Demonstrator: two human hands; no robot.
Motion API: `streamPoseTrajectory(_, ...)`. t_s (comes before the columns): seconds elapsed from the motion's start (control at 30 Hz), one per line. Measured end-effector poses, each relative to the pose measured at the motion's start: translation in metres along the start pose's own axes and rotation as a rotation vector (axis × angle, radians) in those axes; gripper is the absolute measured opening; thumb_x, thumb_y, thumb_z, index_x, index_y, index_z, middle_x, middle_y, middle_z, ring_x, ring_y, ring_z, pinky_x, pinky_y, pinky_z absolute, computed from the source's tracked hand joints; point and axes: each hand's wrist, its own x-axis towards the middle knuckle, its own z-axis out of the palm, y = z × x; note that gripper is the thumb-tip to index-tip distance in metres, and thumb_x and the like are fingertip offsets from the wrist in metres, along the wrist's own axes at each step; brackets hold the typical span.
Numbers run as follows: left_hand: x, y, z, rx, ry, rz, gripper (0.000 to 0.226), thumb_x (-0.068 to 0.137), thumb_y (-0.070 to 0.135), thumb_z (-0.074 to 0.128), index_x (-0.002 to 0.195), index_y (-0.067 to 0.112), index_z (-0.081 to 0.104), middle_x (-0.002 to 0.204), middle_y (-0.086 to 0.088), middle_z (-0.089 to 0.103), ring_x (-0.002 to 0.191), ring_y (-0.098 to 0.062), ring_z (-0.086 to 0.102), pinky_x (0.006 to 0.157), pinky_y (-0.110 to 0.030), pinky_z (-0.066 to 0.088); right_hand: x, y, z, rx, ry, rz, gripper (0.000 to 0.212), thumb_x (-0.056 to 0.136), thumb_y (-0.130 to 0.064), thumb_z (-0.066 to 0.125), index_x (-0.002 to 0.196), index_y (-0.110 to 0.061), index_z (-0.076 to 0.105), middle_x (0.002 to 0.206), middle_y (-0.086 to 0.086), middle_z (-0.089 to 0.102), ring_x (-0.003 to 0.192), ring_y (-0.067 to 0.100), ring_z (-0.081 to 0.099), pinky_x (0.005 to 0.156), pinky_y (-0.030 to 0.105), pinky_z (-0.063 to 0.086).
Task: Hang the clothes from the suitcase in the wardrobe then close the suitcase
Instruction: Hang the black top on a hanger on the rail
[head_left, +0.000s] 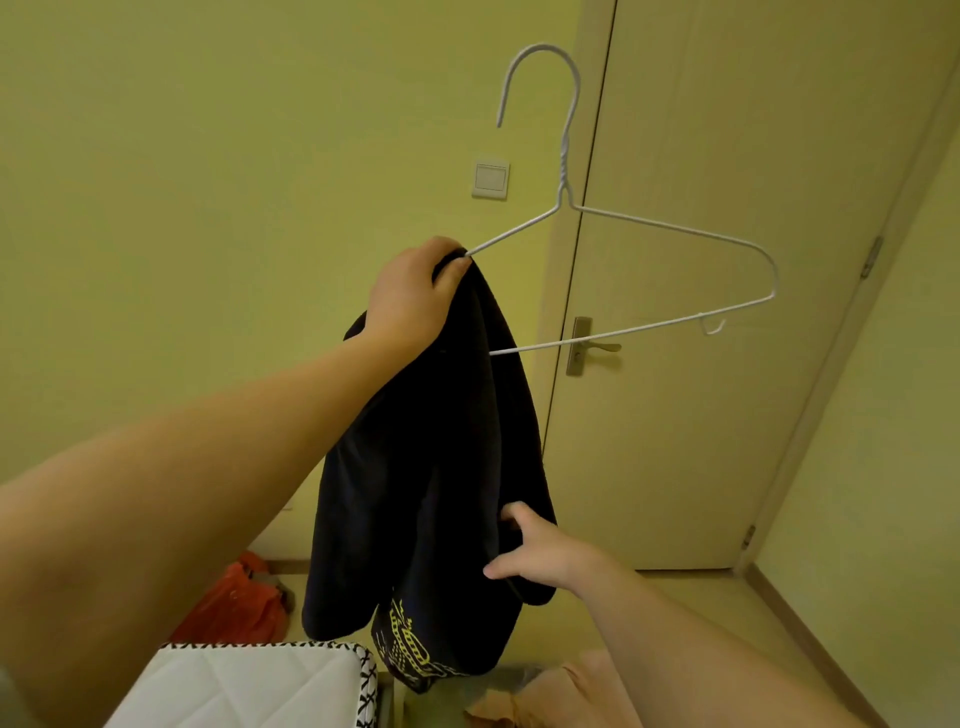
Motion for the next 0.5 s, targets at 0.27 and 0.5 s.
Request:
streamPoseTrajectory(0.27,0.009,-0.002,-0.017,-0.019,0.092,0.013,0.030,0.100,0.025,0.041,0.122,0.012,0.057,0.114,-0.005,0.063,0.105,-0.021,0.055,0.083,-0.027,0.040,0.000,0.022,-0.005,-0.301,-0.102,0.243,0.098,0.070,-0.038,0.072,0.150,-0.028,0.017,0.154,0.004,0.027,0.139,0.030,0.032,0.113,0.045,0.030)
streamPoseTrajectory(0.5,0.014,-0.007,-0.023,-0.076,0.147,-0.021,0.029,0.100,0.026,0.042,0.121,0.013,0.057,0.112,-0.004,0.062,0.104,-0.020,0.055,0.087,-0.030,0.044,0.009,0.037,-0.008,-0.416,-0.056,0.256,0.082,0.065,-0.047,0.062,0.142,-0.030,0.039,0.142,0.001,0.044,0.127,0.028,0.045,0.106,0.041,0.039)
